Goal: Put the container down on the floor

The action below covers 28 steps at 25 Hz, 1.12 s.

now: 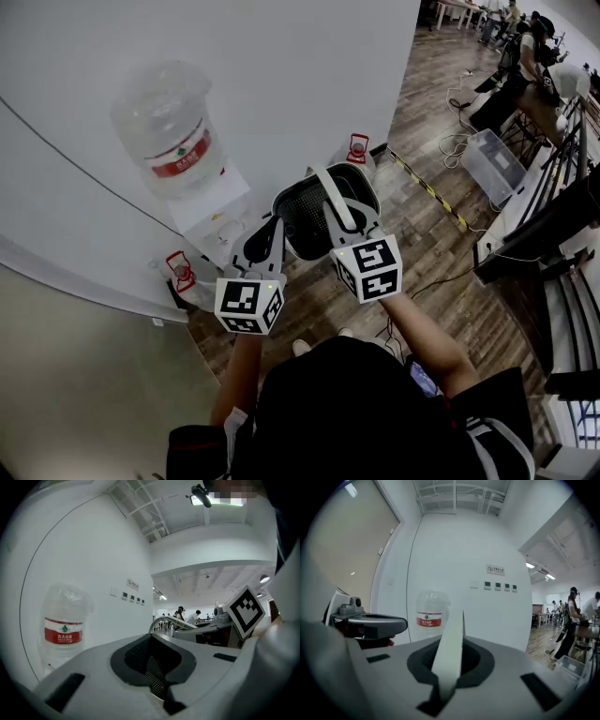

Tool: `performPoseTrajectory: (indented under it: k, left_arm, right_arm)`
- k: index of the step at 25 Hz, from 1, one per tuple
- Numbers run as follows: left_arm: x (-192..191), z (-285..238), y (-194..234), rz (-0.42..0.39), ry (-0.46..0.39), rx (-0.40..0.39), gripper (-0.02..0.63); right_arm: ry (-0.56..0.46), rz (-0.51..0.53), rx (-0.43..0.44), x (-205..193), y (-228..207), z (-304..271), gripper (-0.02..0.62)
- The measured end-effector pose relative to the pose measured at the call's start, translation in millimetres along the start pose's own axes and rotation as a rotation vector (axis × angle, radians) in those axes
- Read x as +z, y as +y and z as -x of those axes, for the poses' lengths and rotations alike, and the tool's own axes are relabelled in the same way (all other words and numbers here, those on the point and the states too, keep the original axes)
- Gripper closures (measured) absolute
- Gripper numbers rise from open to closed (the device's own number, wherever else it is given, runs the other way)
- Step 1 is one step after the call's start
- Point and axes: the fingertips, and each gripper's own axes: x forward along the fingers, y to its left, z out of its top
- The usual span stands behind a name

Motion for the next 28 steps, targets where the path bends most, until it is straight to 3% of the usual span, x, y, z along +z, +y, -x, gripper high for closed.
performPoseTrajectory:
  k: [6, 16, 28]
  left_arm:
    - [-3.4, -5.9, -1.6, 0.014, 0.004, 0.020, 0.591]
    - [-9.8, -42.6, -15.7, 0.028, 0.022, 0.133, 0.591]
    - [-18.1, -73.4, -39.0, 0.019, 0.039, 0.208, 0.591]
  right_arm:
    - [0.008, -0.034, 0.021, -6.2, -9.3, -5.3, 0.565]
    - [0.010, -0.024, 0.130, -8.5, -46.8, -15.1, 0.565]
    - [0.001, -0.030, 0.166, -19.7, -97.5, -21.3, 0.565]
